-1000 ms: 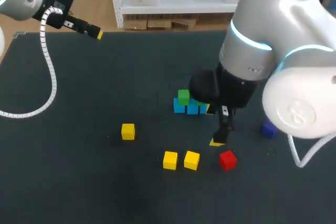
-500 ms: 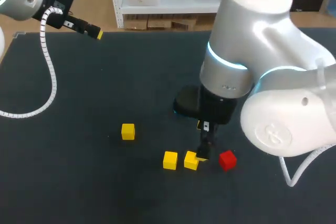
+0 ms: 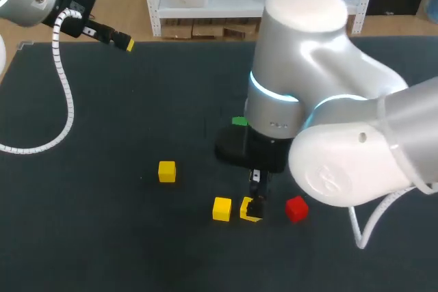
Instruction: Place the blue cubes, place green cubes on the blue cubes, place the yellow cubes on the green cubes, then place the red cubes on the yellow cubes, and place purple cube on the red cubes.
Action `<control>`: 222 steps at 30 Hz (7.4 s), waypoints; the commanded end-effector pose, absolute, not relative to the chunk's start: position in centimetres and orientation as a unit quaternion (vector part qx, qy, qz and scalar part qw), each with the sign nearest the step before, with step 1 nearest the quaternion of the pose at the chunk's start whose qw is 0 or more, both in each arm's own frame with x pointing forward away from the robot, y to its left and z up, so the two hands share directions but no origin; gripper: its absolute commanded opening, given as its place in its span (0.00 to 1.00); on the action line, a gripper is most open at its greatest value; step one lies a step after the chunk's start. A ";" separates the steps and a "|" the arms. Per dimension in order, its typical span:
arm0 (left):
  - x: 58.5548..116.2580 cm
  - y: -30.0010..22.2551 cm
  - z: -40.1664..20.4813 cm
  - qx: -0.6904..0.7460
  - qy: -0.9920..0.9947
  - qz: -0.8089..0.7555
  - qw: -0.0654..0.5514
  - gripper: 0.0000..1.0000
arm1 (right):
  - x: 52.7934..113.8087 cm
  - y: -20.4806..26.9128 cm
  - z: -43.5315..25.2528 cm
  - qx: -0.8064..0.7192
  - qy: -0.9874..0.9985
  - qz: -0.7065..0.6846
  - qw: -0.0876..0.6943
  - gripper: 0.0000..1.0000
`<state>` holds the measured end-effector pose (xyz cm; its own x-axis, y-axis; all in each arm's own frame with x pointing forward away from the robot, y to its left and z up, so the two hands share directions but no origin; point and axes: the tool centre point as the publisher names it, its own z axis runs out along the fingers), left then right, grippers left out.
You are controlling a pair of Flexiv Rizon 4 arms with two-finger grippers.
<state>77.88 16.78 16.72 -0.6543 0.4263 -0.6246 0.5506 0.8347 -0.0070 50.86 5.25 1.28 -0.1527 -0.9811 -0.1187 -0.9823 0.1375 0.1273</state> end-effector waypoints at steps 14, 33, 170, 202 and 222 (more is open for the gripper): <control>77.9 16.8 16.7 0.271 0.903 -0.100 0.317 1.00 | 51.9 6.1 -0.9 -0.645 0.760 0.079 -0.033 0.23; 77.9 16.8 16.7 0.271 0.903 -0.100 0.317 1.00 | 49.7 5.3 2.9 -0.700 0.708 0.087 -0.036 0.00; 77.9 16.8 16.7 0.271 0.903 -0.100 0.317 1.00 | 68.3 4.4 4.8 -0.708 0.706 0.022 -0.004 1.00; 77.9 16.8 16.7 0.271 0.903 -0.100 0.317 1.00 | 60.6 0.3 12.1 -0.687 0.717 0.003 0.116 1.00; 77.9 16.8 16.7 0.271 0.903 -0.100 0.317 1.00 | 61.3 -7.0 12.2 -0.600 0.782 0.008 0.170 1.00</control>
<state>77.88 16.78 16.72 -0.6543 0.4263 -0.6246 0.5506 0.8348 -0.0070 61.71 -6.22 12.45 -0.2268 -0.9434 -0.2421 -0.9561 0.2631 -0.1293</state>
